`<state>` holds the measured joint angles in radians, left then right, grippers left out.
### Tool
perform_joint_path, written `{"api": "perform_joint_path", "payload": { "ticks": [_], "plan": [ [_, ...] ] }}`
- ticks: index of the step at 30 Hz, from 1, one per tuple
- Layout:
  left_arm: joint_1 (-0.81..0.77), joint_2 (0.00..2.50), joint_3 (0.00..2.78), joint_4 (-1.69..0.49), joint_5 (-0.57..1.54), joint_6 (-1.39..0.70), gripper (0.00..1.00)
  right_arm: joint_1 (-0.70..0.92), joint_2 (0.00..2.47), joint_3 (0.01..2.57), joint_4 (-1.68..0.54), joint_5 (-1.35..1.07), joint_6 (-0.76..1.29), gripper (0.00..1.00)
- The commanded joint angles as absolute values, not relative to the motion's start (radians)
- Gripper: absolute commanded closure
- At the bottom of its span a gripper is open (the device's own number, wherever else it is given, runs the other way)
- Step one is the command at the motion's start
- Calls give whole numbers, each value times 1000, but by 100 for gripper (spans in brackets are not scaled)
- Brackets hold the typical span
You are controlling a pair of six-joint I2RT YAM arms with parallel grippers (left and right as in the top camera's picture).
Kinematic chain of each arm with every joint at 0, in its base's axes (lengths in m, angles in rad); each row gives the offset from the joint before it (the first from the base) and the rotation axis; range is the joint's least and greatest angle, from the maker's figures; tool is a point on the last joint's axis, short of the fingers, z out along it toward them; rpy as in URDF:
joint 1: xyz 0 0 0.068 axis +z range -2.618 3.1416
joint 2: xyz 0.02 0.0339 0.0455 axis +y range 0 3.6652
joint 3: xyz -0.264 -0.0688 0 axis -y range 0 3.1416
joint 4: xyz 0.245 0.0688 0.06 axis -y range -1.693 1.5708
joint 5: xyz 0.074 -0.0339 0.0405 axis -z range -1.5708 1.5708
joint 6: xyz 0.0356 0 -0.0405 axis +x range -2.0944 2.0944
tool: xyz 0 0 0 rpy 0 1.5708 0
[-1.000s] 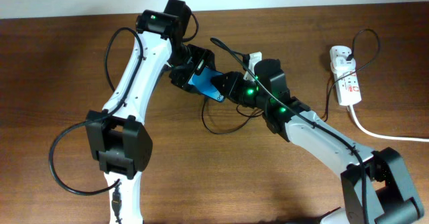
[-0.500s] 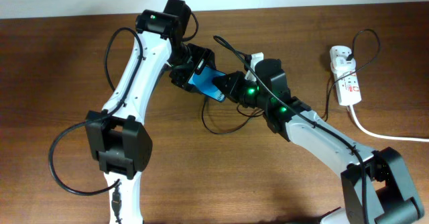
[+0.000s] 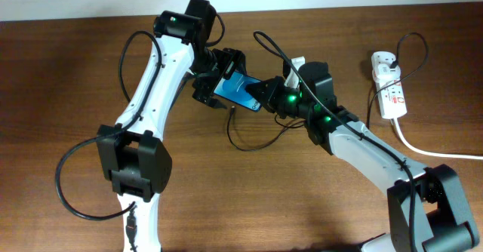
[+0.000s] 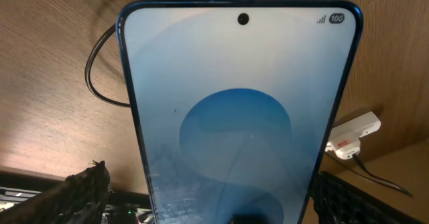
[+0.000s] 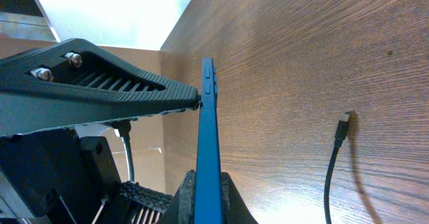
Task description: Plug charger to phone and switch on socket
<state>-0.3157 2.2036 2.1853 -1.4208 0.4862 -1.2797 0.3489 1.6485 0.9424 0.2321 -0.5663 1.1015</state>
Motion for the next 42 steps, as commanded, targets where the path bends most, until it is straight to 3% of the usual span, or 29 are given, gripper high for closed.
{"api": "perform_joint_path", "payload": {
  "ticks": [1, 9, 15, 23, 26, 28, 29, 32, 36, 39, 42],
  "plan": [
    [-315, 2204, 2203, -1425, 483, -1261, 1, 342, 1646, 951, 244, -584, 1109, 96],
    [-300, 2204, 2203, -1257, 503, -925, 1, 231, 1646, 951, 153, -684, 1070, 96],
    [-261, 2204, 2203, -1170, 694, -655, 0, 120, 1621, 950, 150, -831, 1001, 96],
    [-212, 2205, 2203, -1183, 778, -623, 1, 35, 1441, 879, 7, -822, 905, 96],
    [-204, 2205, 2203, -1198, 780, -622, 1, 19, 1322, 798, 12, -752, 943, 96],
    [-205, 2205, 2203, -1180, 968, -385, 0, 19, 1290, 786, 24, -736, 994, 96],
    [-208, 2205, 2203, -1179, 1003, -364, 1, 22, 1291, 786, 54, -736, 1032, 96],
    [-209, 2205, 2203, -1166, 1100, -364, 1, 78, 1295, 786, 207, -656, 1166, 96],
    [-208, 2205, 2203, -1090, 1255, -369, 1, 225, 1298, 786, 242, -286, 1399, 96],
    [-208, 2205, 2203, -1084, 1261, -373, 1, 269, 1298, 786, 437, -128, 1416, 96],
    [-204, 2205, 2203, -1072, 1262, -445, 1, 268, 1300, 786, 448, -70, 1420, 96]
  ]
}}
